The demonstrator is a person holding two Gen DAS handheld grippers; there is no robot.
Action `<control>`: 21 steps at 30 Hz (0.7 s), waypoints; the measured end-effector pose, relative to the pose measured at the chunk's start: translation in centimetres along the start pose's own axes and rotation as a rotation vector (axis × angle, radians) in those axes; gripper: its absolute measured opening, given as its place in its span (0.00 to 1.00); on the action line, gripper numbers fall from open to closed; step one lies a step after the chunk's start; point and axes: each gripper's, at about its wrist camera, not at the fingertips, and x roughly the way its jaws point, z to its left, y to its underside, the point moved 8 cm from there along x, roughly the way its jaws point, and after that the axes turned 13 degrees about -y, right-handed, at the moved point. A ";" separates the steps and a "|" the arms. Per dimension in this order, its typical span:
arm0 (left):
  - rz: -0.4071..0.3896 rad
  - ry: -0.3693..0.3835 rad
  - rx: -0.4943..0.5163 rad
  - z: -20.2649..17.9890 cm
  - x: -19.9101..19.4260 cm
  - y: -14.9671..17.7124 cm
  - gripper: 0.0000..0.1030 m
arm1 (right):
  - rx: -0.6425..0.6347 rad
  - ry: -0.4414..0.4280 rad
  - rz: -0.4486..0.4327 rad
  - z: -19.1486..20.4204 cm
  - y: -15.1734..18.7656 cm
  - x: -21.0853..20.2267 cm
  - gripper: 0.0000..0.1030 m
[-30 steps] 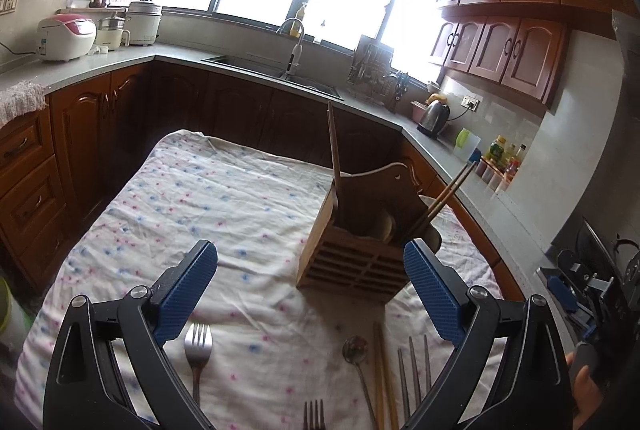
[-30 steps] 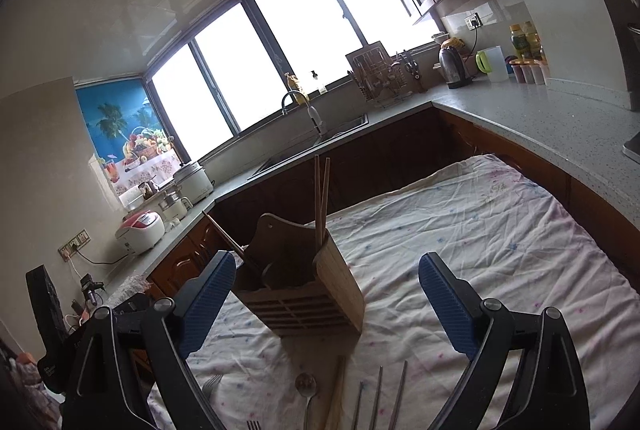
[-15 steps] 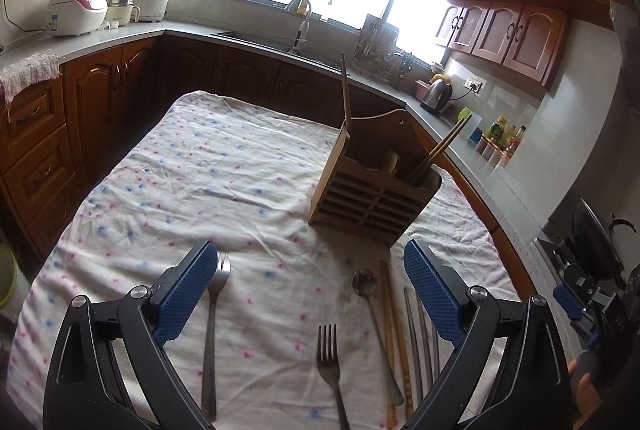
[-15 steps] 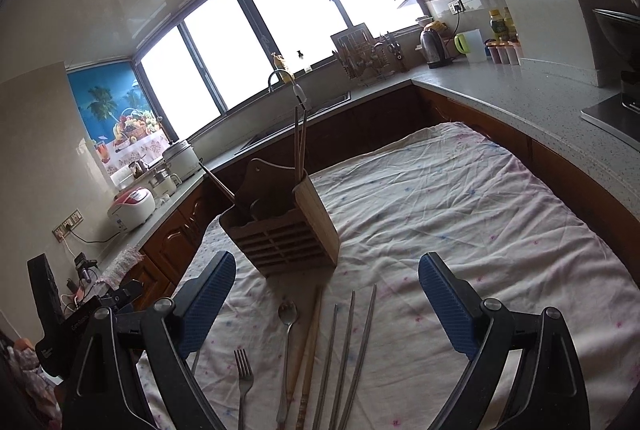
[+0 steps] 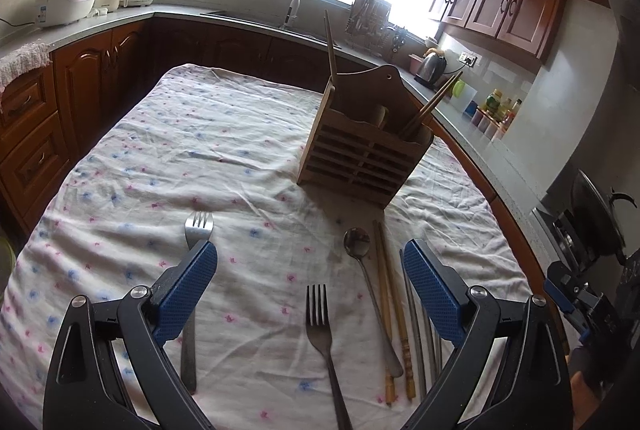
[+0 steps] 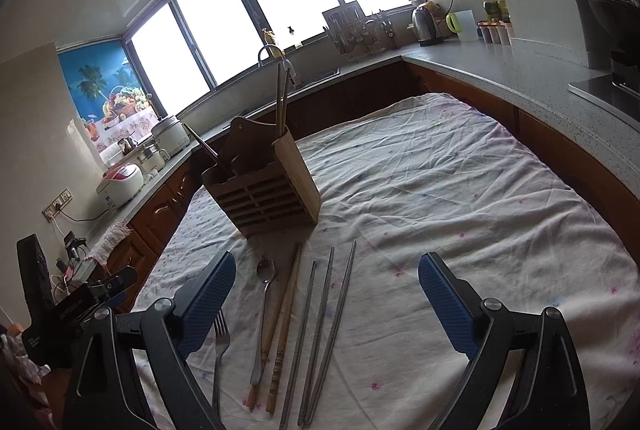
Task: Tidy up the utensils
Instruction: 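Withdraw both open tools back toward the remaining utensils, then close the right tool on a metal chopstick while the left tool grasps a wooden chopstick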
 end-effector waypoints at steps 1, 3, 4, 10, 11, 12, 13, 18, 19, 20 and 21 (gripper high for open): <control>0.003 0.001 0.005 -0.2 0.1 0.0 0.94 | -0.001 0.002 0.003 -0.1 0.0 0.1 0.91; 0.010 0.007 0.013 -0.5 0.3 0.1 0.94 | 0.000 0.006 0.010 -0.3 0.1 0.2 0.91; 0.013 0.012 0.020 -0.8 0.4 0.1 0.94 | 0.001 0.007 0.014 -0.4 0.2 0.3 0.91; 0.045 0.050 0.080 -2.6 1.5 0.4 0.89 | 0.006 0.012 0.028 -1.1 0.2 1.0 0.91; 0.055 0.063 0.092 -3.0 1.7 0.5 0.84 | 0.008 0.015 0.031 -1.2 0.2 1.1 0.91; 0.067 0.076 0.105 -3.5 2.0 0.6 0.79 | 0.011 0.017 0.035 -1.4 0.2 1.3 0.91; 0.079 0.085 0.117 -3.9 2.4 0.8 0.76 | 0.015 0.016 0.038 -1.6 0.1 1.4 0.91; 0.123 0.121 0.174 -6.1 3.9 1.5 0.60 | 0.034 0.017 0.056 -2.4 -0.1 2.4 0.87; 0.132 0.127 0.184 -6.5 4.3 1.6 0.57 | 0.036 0.017 0.062 -2.6 -0.1 2.7 0.84; 0.141 0.133 0.193 -6.9 4.6 1.7 0.53 | 0.040 0.016 0.069 -2.8 -0.1 3.0 0.80; 0.151 0.139 0.202 -7.2 5.0 1.9 0.49 | 0.044 0.016 0.077 -2.9 0.0 3.3 0.77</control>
